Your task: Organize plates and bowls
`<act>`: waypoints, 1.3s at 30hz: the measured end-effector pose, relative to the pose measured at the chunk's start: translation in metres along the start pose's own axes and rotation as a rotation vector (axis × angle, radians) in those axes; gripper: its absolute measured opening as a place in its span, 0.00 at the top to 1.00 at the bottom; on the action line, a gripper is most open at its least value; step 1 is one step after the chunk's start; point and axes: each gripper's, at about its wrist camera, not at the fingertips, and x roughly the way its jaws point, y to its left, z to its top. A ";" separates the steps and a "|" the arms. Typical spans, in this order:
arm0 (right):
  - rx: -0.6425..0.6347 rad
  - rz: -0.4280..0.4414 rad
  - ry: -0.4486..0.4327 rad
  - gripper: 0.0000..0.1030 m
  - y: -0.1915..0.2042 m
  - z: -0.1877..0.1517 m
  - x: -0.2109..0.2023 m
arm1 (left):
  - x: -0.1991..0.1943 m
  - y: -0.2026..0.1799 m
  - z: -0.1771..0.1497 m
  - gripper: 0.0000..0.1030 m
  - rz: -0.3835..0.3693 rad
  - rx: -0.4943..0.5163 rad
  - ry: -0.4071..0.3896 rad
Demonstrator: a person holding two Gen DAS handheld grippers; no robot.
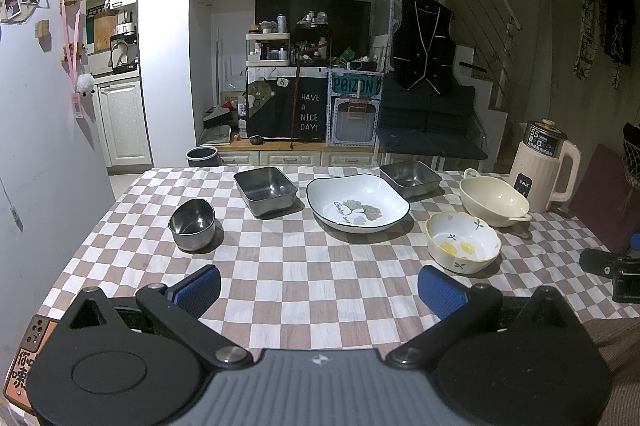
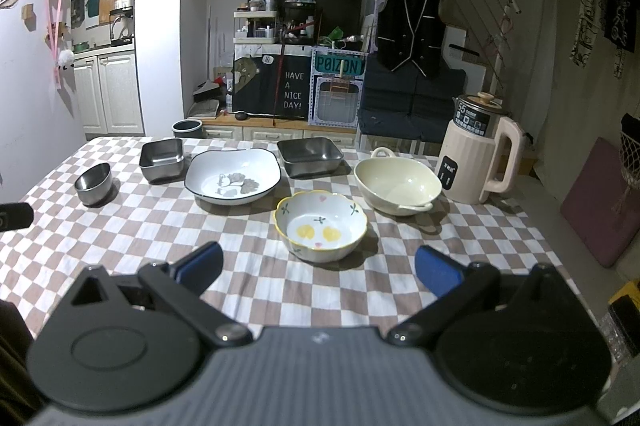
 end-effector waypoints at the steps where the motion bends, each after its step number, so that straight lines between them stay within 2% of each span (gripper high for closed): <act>1: 0.000 0.000 0.000 0.00 0.000 0.000 0.000 | 0.000 0.000 0.000 0.00 0.000 0.000 0.000; 12: -0.014 0.002 0.003 0.00 -0.001 -0.004 -0.002 | 0.001 -0.001 0.001 0.00 0.005 0.003 0.010; 20: 0.004 0.102 0.028 0.00 -0.003 0.012 0.012 | 0.013 -0.012 0.012 0.00 0.010 0.024 -0.016; 26: -0.005 0.043 -0.050 0.00 -0.009 0.036 0.026 | 0.028 -0.019 0.030 0.00 -0.018 0.023 -0.044; 30: -0.024 0.062 -0.104 0.00 -0.011 0.052 0.034 | 0.041 -0.022 0.044 0.00 -0.030 0.027 -0.079; 33: -0.061 0.070 -0.134 0.00 -0.007 0.058 0.043 | 0.057 -0.020 0.056 0.00 -0.046 -0.019 -0.098; 39: -0.124 0.058 -0.156 0.00 0.007 0.073 0.068 | 0.092 -0.017 0.073 0.00 0.000 -0.051 -0.086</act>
